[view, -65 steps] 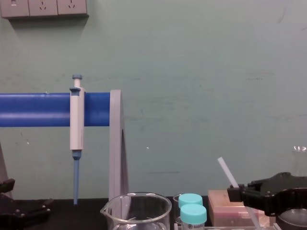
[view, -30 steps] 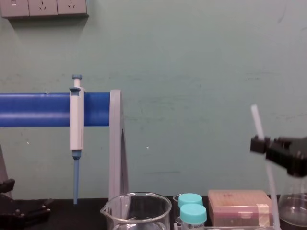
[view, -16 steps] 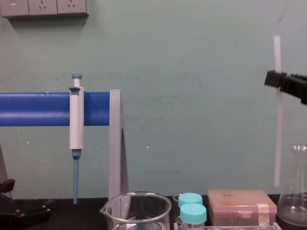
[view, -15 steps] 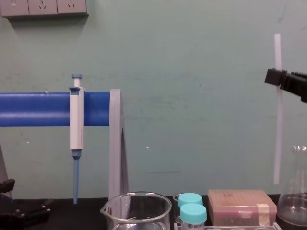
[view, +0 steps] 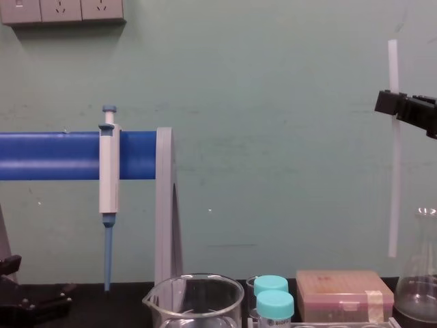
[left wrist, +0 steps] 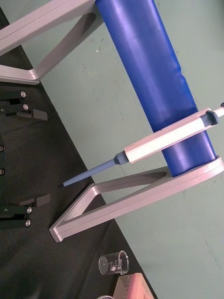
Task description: Pick up the stirring rod with one hand, then place it down.
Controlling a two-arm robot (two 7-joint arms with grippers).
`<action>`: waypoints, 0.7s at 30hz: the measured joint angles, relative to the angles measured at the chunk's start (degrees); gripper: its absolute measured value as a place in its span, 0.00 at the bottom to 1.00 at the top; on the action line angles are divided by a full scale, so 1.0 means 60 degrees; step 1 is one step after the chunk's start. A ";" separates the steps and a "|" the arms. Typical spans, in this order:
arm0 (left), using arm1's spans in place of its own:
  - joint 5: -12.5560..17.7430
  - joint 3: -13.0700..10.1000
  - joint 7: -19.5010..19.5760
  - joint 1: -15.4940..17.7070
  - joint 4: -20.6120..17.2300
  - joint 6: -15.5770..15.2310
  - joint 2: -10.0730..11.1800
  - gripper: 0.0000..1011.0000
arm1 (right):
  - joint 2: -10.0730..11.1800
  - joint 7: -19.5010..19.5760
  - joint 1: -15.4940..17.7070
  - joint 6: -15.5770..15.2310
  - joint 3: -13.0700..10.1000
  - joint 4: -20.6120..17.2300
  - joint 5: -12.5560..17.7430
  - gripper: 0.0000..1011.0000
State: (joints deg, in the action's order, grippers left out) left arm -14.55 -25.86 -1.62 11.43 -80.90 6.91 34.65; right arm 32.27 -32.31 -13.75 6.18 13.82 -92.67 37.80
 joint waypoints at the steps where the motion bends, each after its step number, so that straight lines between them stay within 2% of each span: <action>1: 0.0001 -0.0001 0.0000 0.0000 0.0000 0.0000 0.0000 0.99 | 0.0007 -0.0001 -0.0004 -0.0005 0.0013 0.0011 0.0000 0.07; 21: 0.0000 0.0000 0.0000 0.0000 0.0000 0.0000 0.0000 0.99 | 0.0041 -0.0003 -0.0032 -0.0045 0.0133 0.0083 0.0030 0.07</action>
State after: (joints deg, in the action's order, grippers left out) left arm -14.55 -25.86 -1.62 11.43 -80.90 6.91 34.64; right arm 32.51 -32.32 -13.95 5.91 14.62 -92.17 37.98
